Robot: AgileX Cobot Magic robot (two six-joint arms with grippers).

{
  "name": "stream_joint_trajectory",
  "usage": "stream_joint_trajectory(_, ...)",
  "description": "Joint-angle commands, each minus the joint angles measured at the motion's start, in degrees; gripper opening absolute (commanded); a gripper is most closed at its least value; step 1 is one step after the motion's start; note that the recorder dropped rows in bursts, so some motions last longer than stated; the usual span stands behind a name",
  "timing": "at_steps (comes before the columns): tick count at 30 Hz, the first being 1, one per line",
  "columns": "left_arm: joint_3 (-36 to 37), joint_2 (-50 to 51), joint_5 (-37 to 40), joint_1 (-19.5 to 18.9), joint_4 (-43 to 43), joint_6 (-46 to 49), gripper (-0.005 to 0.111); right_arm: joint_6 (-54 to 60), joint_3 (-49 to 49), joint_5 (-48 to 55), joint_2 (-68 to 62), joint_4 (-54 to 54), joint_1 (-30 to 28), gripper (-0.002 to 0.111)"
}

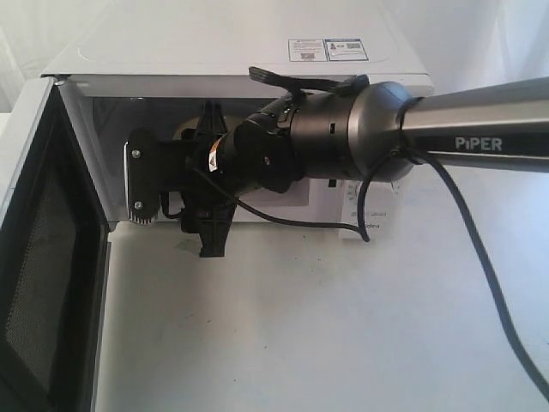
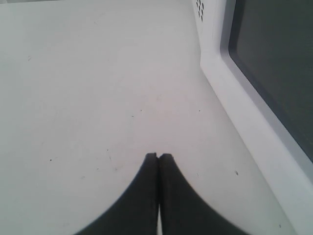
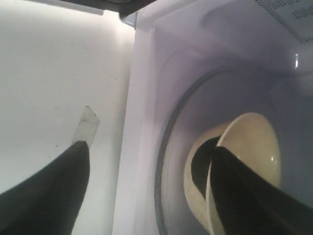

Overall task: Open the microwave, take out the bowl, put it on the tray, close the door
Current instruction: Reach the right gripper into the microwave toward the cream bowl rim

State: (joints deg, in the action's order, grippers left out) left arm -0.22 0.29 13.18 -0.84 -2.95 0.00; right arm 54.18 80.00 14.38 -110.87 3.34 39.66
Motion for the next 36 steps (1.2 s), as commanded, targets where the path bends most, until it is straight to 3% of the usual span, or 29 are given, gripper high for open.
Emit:
stream_joint_trajectory(1, 0.22, -0.29, 0.13, -0.17, -0.37, 0.0, 0.0, -2.2, 0.28, -3.08, -1.08, 0.34, -0.36, 0.065)
stream_joint_trajectory(16, 0.22, -0.29, 0.13, -0.17, -0.37, 0.0, 0.0, -5.46, 0.55, -5.78, -2.99, 0.34, -4.1, 0.065)
stream_joint_trajectory(36, 0.22, -0.29, 0.13, -0.17, -0.37, 0.0, 0.0, -5.57, 0.55, -10.93, -4.64, 0.34, -4.32, 0.065)
